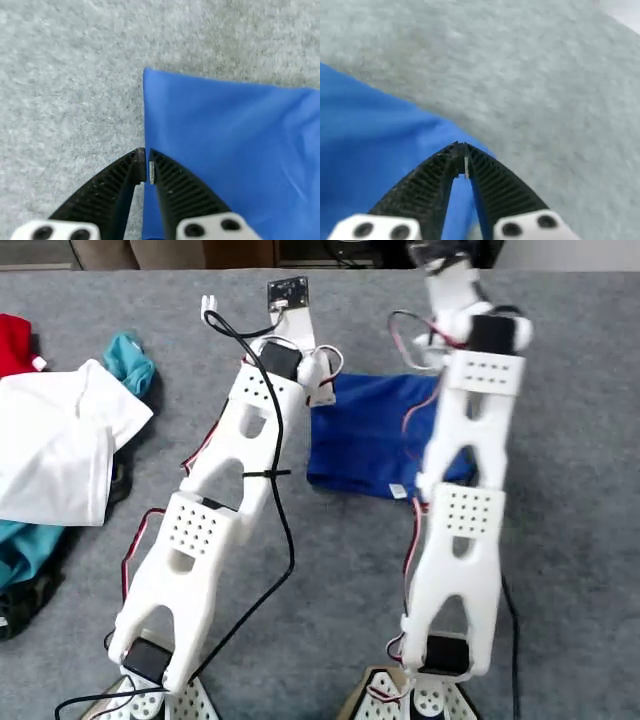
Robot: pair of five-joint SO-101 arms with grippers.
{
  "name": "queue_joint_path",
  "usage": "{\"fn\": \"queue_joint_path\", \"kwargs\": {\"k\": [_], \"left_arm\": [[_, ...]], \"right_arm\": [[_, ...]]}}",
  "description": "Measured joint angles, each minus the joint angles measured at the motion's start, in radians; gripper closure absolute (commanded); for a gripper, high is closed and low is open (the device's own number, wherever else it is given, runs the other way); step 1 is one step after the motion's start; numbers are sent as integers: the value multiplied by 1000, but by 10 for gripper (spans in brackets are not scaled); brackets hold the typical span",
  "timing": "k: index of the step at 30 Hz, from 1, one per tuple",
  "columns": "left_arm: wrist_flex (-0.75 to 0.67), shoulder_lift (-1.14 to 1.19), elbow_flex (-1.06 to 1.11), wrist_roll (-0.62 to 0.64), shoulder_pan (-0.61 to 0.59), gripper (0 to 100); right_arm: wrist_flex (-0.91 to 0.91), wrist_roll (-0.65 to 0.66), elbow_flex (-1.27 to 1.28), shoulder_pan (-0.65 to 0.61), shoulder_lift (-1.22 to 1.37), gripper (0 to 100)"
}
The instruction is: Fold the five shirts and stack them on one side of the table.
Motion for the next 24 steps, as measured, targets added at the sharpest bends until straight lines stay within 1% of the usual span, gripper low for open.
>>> {"fn": "queue_joint_path", "kwargs": {"k": [5, 8, 10, 16, 24], "left_arm": [[0, 18, 8, 0, -6, 968], [0, 66, 14, 0, -2, 968], [-3, 92, 14, 2, 8, 968], [-3, 112, 14, 0, 26, 968], [-2, 112, 14, -17, 20, 971]], "right_arm": [[-95, 3, 55, 2, 143, 993], [-115, 5, 54, 41, 196, 993], [-130, 5, 49, 69, 209, 993], [-163, 5, 49, 101, 222, 993], [-152, 3, 18, 110, 222, 993]]}}
